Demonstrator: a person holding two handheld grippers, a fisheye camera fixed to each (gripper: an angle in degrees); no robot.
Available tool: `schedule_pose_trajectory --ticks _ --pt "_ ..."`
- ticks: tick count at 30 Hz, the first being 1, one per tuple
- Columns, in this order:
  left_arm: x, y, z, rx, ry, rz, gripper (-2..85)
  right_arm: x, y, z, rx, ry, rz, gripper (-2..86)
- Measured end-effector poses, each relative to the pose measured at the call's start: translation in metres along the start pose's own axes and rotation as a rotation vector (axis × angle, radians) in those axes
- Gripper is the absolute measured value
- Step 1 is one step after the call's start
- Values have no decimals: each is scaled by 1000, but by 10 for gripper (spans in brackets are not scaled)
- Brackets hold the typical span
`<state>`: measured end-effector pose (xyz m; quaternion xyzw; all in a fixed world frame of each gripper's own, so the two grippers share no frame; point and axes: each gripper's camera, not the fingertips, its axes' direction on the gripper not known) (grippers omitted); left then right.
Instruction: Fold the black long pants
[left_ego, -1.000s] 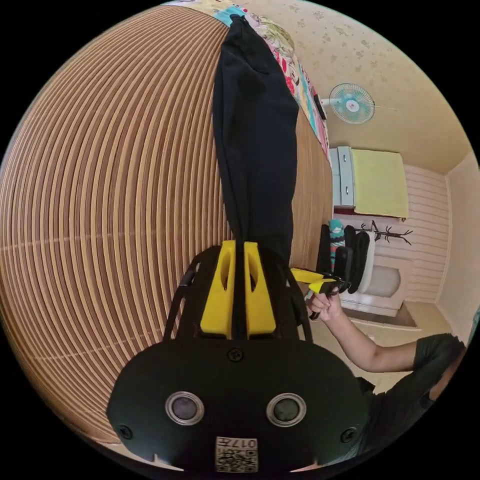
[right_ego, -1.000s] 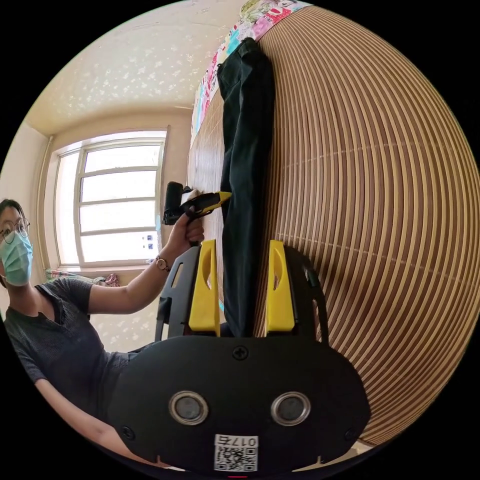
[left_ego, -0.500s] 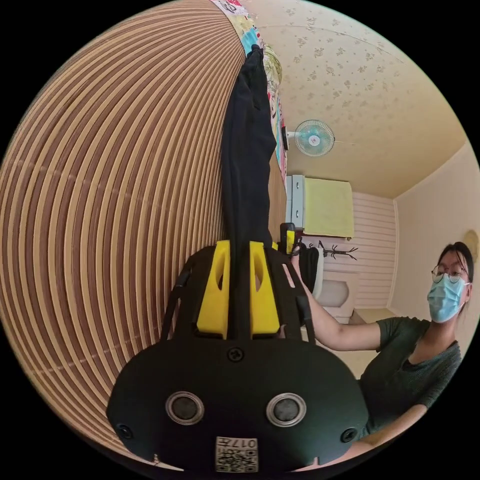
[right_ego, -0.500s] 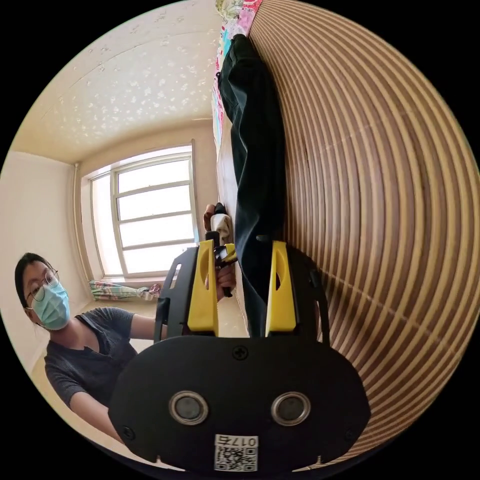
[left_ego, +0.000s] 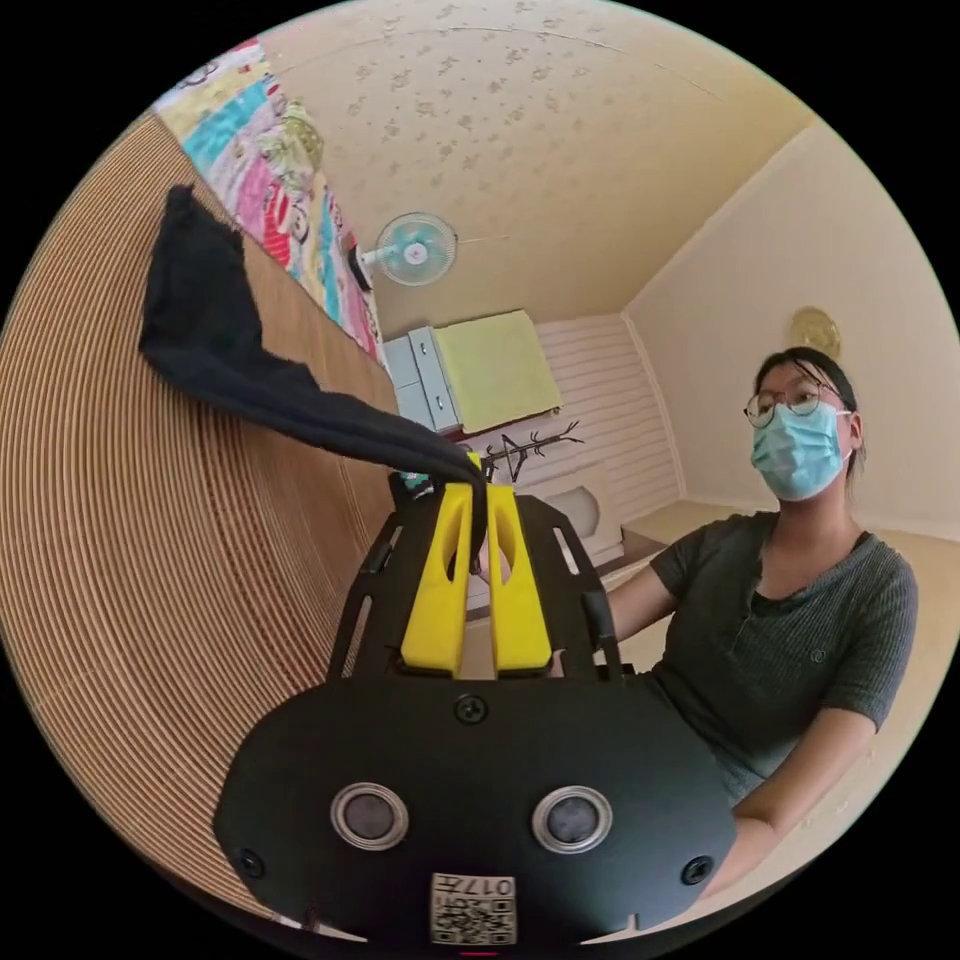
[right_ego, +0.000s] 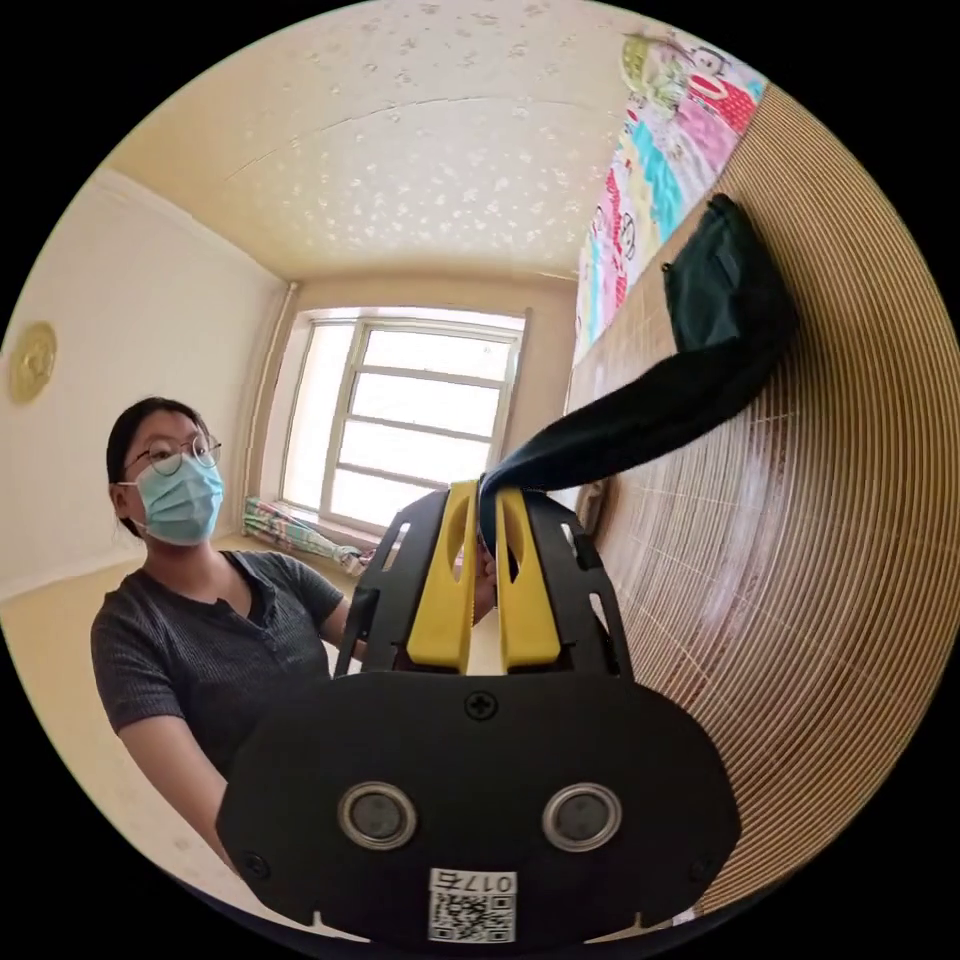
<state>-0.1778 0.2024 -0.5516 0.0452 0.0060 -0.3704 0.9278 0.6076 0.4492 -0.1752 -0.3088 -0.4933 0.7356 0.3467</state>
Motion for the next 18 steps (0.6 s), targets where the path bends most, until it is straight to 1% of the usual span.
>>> schedule_pose_trajectory --ticks 2,4,5,6,8,10,11,13,16,18 --pt "43 7 6 0 15 57 28 -62 15 9 -39 -32 -83 69" --pt "95 14 11 4 97 128 46 -114 26 22 -85 49 -164 66" --pt "107 16 11 6 123 137 51 -149 31 32 -117 87 -218 57" --pt "129 17 13 4 162 144 61 -165 34 37 -131 99 -242 52" --pt "165 16 16 -4 140 168 59 -229 42 57 -183 144 -326 32" --pt "224 13 22 -21 89 271 30 -273 47 71 -213 156 -383 22" --pt "237 12 24 -31 78 289 28 -300 50 80 -227 169 -407 18" --pt "290 8 30 -40 27 379 24 -341 54 93 -255 195 -441 13" --pt "334 2 38 -5 32 475 25 -401 64 111 -276 192 -546 9" --pt "340 -6 41 48 -11 450 26 -424 65 119 -255 206 -567 8"
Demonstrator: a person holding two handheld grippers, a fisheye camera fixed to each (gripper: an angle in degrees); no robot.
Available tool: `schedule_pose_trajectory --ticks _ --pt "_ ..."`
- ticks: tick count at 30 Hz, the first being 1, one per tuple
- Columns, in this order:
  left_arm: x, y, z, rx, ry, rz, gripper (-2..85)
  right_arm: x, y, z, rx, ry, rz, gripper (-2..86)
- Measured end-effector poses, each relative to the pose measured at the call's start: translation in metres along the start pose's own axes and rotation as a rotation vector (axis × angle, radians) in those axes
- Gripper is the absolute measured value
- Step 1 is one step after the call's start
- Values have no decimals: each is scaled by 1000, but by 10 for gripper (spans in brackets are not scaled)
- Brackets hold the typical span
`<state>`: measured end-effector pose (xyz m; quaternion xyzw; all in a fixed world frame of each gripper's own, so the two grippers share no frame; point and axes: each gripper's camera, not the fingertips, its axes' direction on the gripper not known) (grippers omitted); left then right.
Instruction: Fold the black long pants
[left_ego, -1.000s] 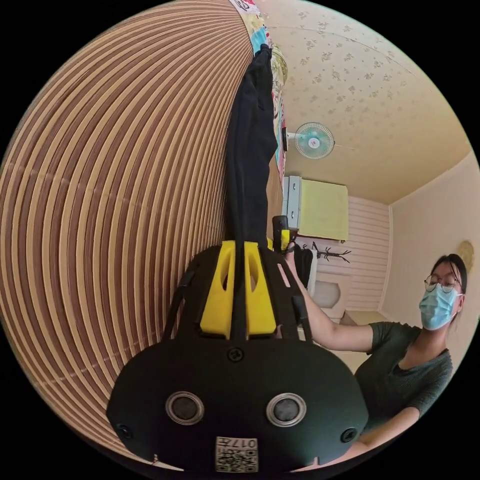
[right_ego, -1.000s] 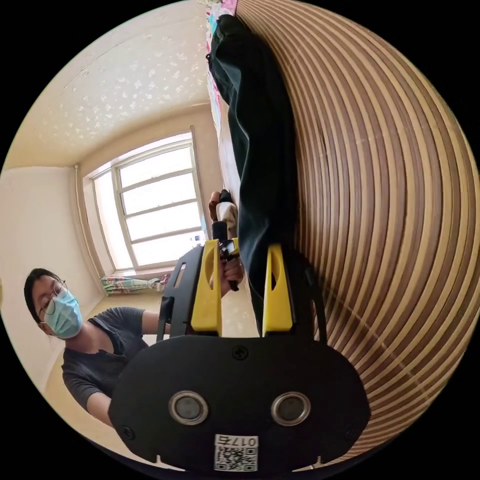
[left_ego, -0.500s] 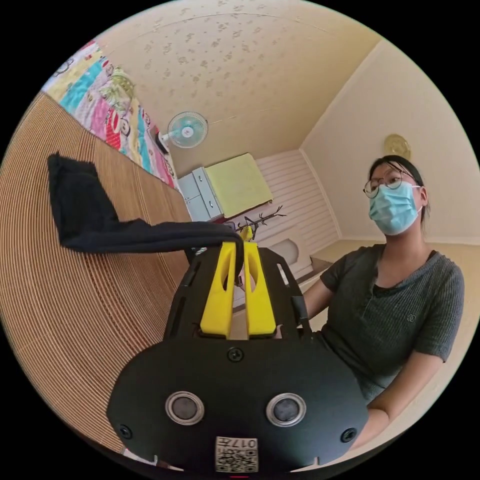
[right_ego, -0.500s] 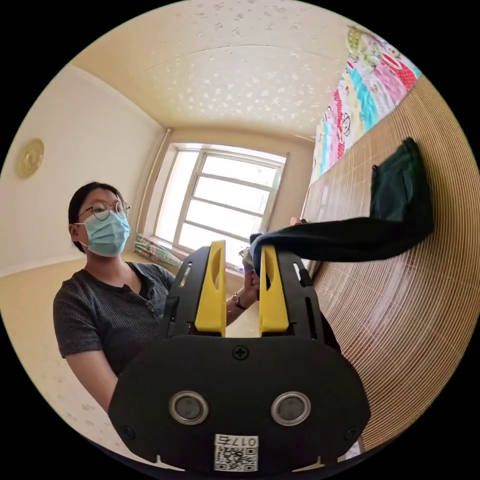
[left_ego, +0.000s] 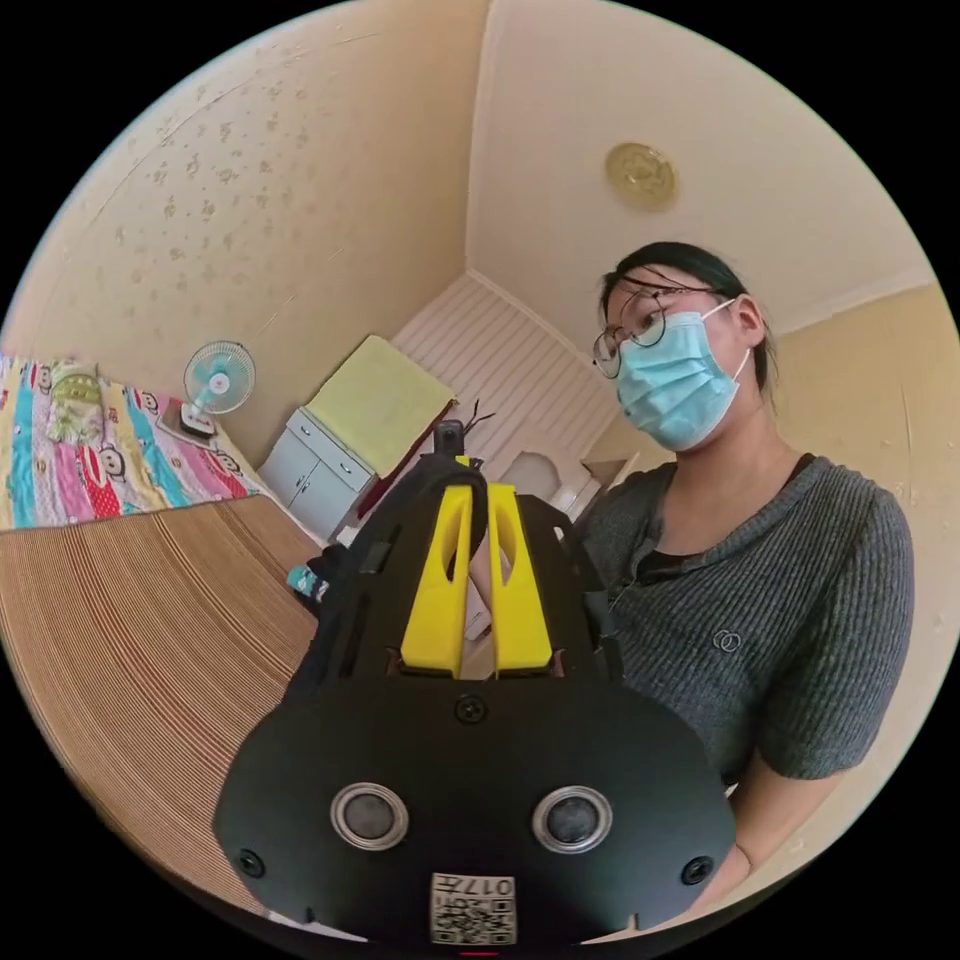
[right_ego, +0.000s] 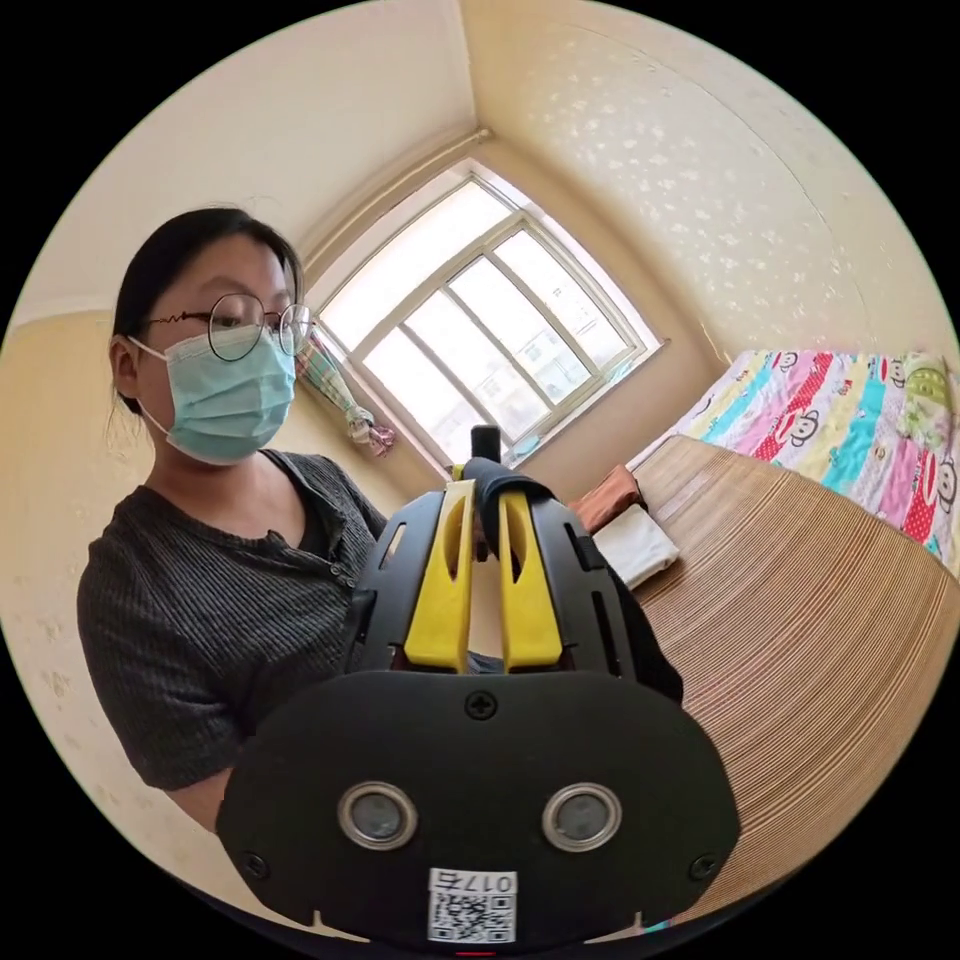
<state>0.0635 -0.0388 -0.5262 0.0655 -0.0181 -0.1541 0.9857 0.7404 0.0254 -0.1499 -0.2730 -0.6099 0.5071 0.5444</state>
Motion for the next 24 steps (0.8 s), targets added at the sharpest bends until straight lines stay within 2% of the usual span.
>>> schedule_pose_trajectory --ticks 3,7,11,15,17,21,24 --pt "-38 -6 9 -1 -232 -101 29 15 -15 8 0 98 100 7" --pt "-153 0 38 -139 -460 -259 32 124 -16 39 -132 343 350 9" --pt "-251 26 46 -166 -497 -397 35 243 3 79 -215 498 488 15" --pt "-313 86 48 -257 -565 -537 42 285 45 108 -268 545 526 22" --pt "-332 129 47 -309 -584 -624 47 295 91 130 -325 544 562 28" --pt "-363 249 37 -469 -638 -974 83 313 195 168 -495 553 718 44" --pt "-369 303 17 -442 -607 -1138 109 327 290 187 -634 491 924 71"
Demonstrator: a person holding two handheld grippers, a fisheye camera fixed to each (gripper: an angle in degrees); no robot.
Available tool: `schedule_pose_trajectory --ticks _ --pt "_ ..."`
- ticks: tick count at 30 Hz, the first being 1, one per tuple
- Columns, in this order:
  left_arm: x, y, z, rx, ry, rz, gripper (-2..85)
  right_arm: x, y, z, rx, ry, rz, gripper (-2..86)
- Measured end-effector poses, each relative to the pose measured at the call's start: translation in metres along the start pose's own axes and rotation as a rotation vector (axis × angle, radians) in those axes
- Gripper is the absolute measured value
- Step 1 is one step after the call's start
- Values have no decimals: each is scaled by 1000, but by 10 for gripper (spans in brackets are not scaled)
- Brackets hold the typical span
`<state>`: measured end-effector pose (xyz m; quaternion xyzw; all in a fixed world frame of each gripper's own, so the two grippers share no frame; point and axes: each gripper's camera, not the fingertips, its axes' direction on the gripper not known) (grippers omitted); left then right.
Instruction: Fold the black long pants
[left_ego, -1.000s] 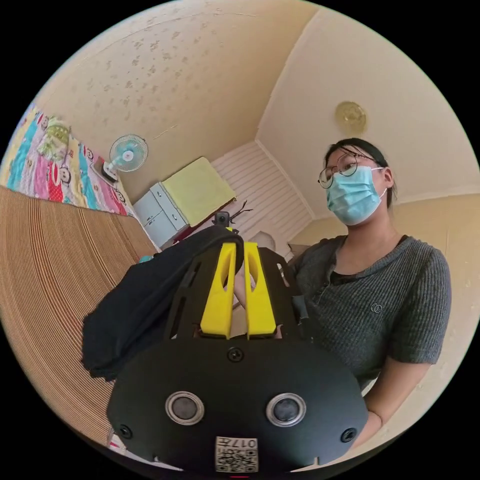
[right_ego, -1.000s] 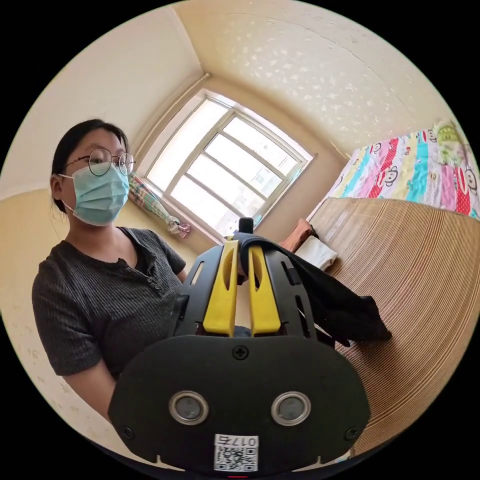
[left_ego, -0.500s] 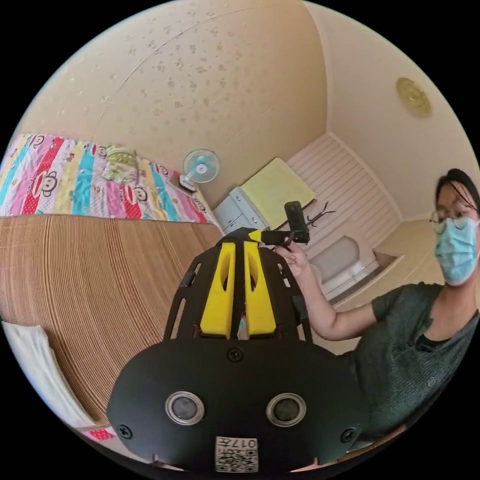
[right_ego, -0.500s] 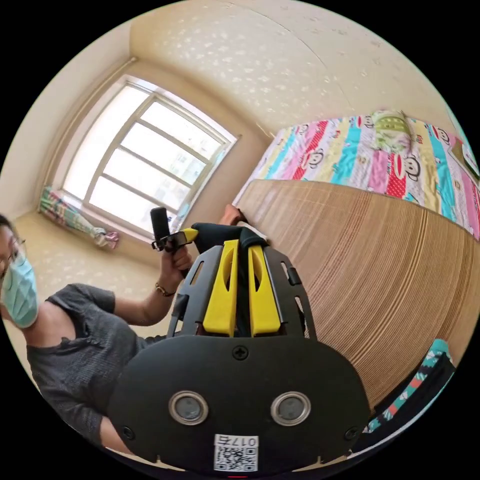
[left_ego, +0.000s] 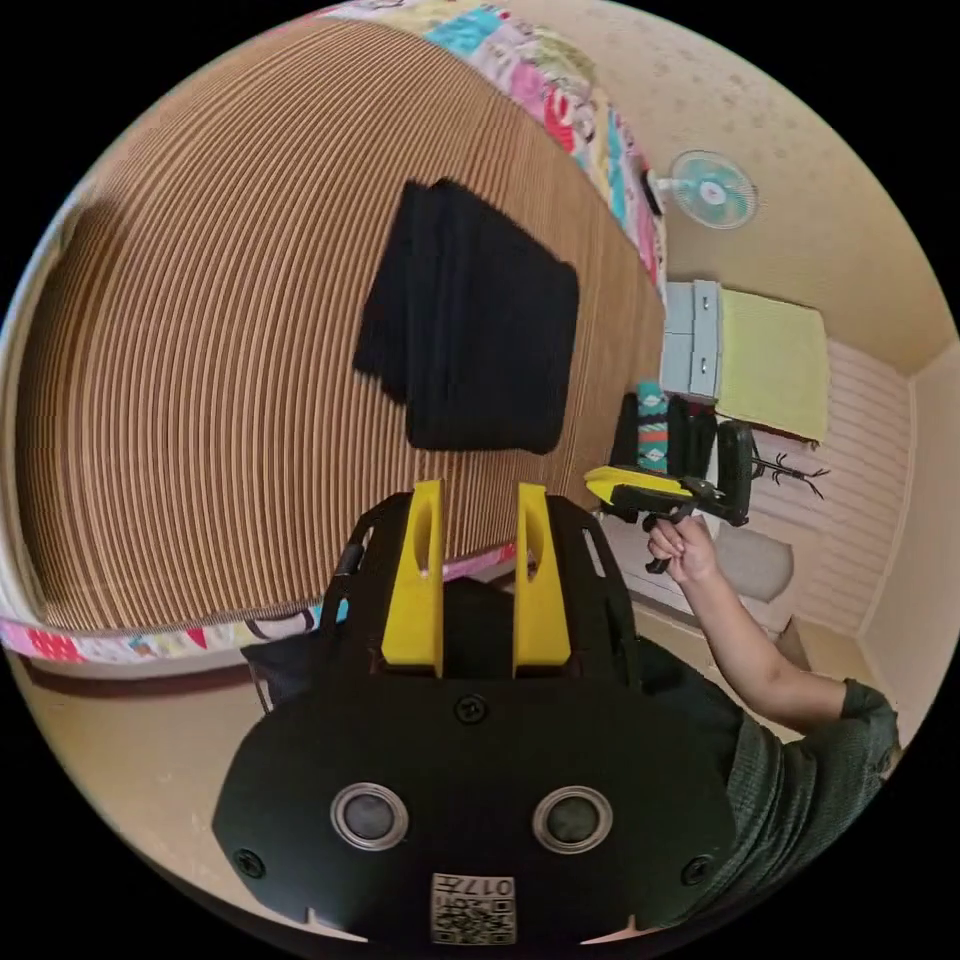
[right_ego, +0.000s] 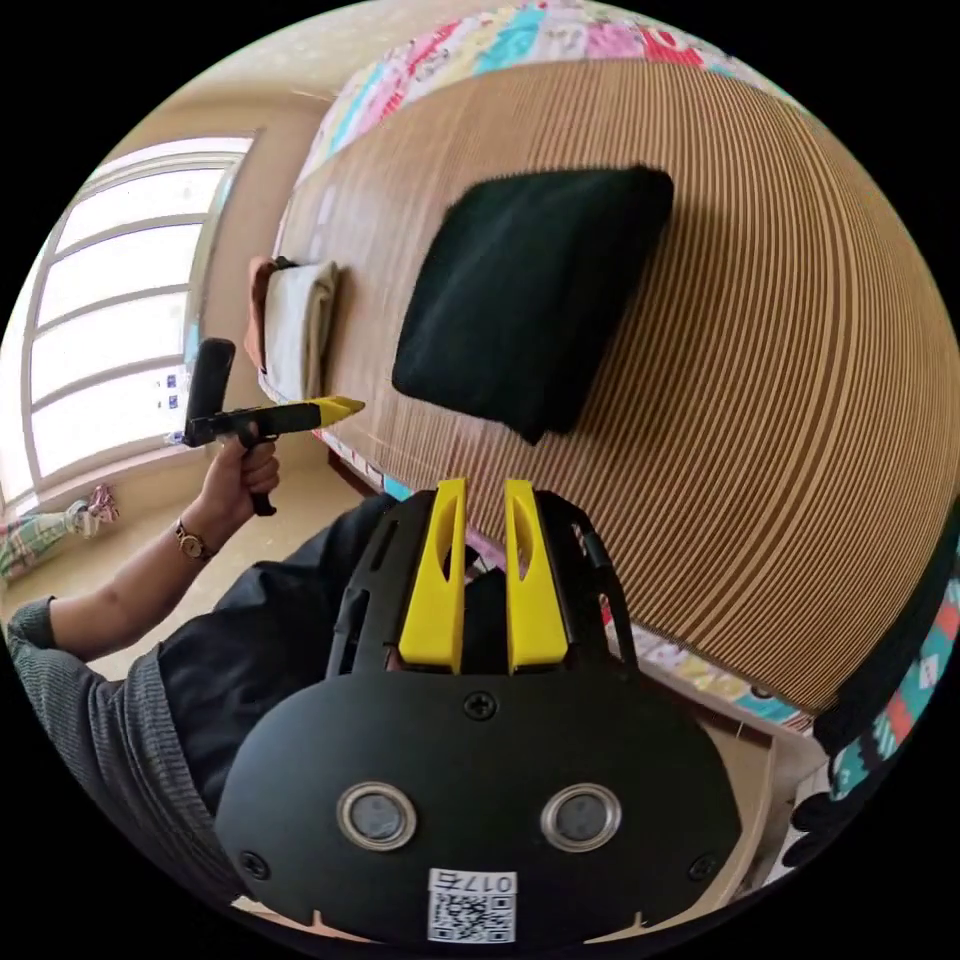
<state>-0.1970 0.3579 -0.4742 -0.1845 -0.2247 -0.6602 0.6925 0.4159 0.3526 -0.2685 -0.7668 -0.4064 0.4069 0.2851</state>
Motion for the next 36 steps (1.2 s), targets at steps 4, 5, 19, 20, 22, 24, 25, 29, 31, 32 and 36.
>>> schedule_pose_trajectory --ticks 4,5,19,20,22,24,25,29,31,32,36 --pt "-19 -29 -27 97 89 -9 126 49 21 26 -15 -150 151 110" --pt "-17 -38 -32 105 94 8 129 58 17 17 32 -202 167 121" --pt "26 -210 -31 -33 -41 196 152 123 -104 -29 315 -402 212 168" --pt "24 -207 -31 -48 -27 177 145 126 -94 -30 348 -427 226 160" --pt "16 -192 -27 -127 27 138 124 137 -78 -28 319 -464 265 141" --pt "13 -174 -19 -204 59 124 114 146 -56 -25 258 -479 271 113" --pt "14 -161 -11 -258 78 117 110 149 -38 -26 244 -491 251 96" --pt "32 -121 18 -373 141 124 96 159 37 -38 237 -455 249 71" --pt "61 -101 36 -383 163 155 89 161 69 -54 267 -394 242 66" --pt "70 -97 40 -380 170 164 88 164 90 -69 303 -364 240 63" --pt "145 -95 81 -368 224 243 86 189 146 -126 447 -291 275 58"
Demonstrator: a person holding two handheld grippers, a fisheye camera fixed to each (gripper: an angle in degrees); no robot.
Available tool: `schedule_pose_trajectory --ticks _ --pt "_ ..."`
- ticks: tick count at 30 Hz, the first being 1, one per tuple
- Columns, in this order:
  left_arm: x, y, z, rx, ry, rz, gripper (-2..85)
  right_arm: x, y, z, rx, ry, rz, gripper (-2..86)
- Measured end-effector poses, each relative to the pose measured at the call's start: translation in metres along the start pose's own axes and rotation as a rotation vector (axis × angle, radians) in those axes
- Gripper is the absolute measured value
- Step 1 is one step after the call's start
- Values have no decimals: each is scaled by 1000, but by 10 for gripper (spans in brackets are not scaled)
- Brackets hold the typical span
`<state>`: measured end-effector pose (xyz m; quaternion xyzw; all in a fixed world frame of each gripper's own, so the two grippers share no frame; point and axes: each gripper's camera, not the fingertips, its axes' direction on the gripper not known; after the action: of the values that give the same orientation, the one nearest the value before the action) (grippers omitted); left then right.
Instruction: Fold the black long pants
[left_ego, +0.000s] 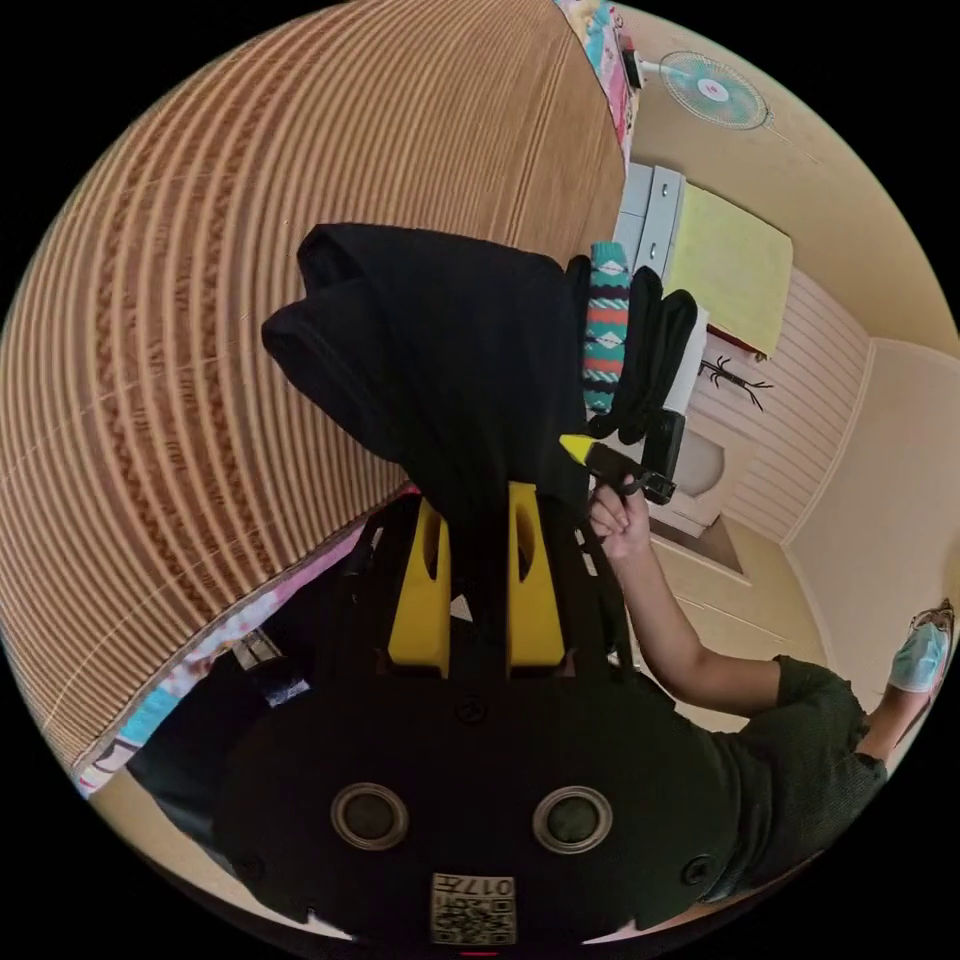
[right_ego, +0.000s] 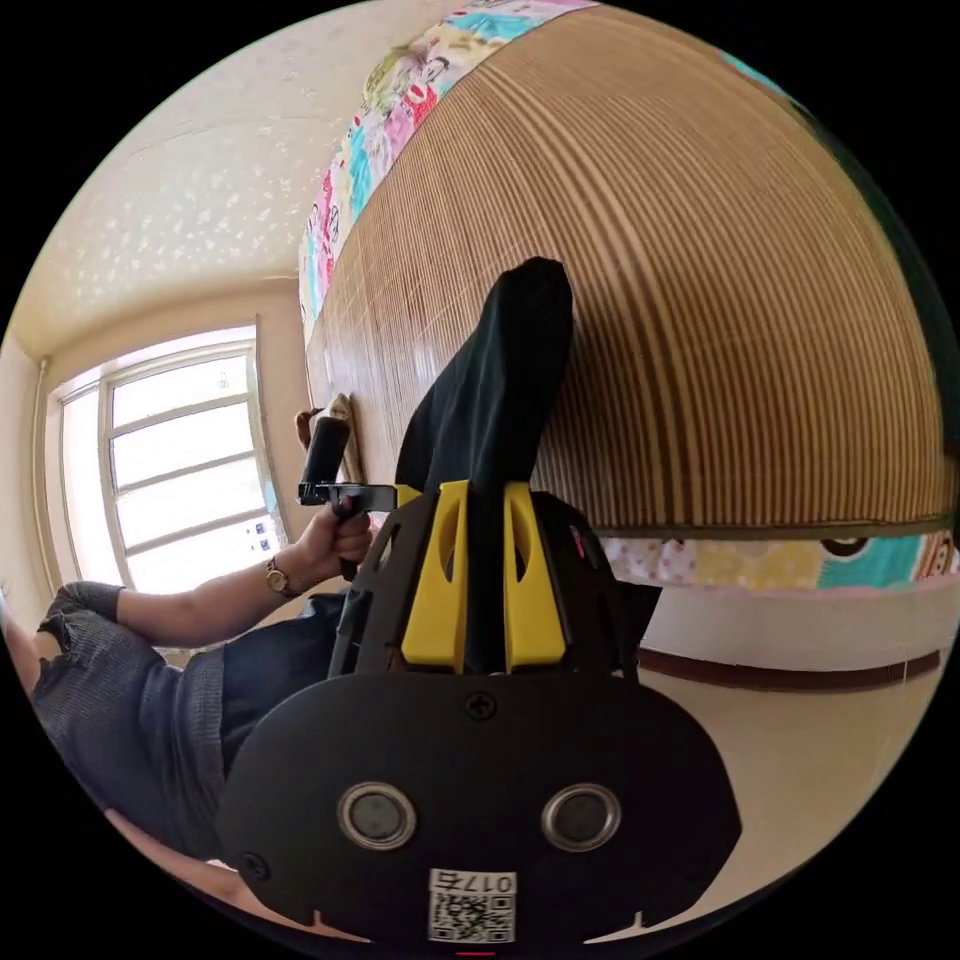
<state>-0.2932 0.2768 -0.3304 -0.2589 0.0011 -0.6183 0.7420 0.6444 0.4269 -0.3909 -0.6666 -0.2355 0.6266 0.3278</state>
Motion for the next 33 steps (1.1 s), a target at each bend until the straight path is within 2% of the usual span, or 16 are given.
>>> schedule_pose_trajectory --ticks 3,5,8,11,15,17,18,20,22,23,25,26,28,30,33 --pt "42 -40 37 40 35 71 87 10 0 -66 113 154 -18 61" --pt "62 -64 62 40 34 77 92 17 -5 -112 232 377 52 69" --pt "74 -89 101 -75 -47 7 114 15 2 -155 429 637 177 74" --pt "73 -82 110 -237 -115 -34 115 24 16 -157 517 522 205 64" --pt "69 -27 60 -380 -347 23 84 79 37 -103 383 298 352 29" --pt "51 11 24 -421 -488 -2 72 128 70 -53 213 199 520 15" --pt "31 41 -7 -428 -575 -69 63 139 80 -40 158 195 566 13" --pt "-6 89 -60 -411 -668 -237 52 175 127 6 -117 211 729 8" --pt "-47 162 -136 -302 -697 -490 51 190 164 26 -279 245 848 6" --pt "-54 181 -155 -251 -685 -549 51 193 185 32 -317 242 899 5" --pt "-73 261 -218 29 -538 -743 51 193 205 33 -303 173 947 4" --pt "-76 281 -230 110 -479 -776 51 192 213 31 -275 127 978 4" --pt "-82 351 -256 382 -290 -832 51 189 213 27 -244 79 1019 4" --pt "-85 388 -255 471 -244 -852 50 187 200 25 -240 43 1054 3" --pt "-97 416 -228 443 -190 -870 49 177 147 22 -213 -22 1056 3"
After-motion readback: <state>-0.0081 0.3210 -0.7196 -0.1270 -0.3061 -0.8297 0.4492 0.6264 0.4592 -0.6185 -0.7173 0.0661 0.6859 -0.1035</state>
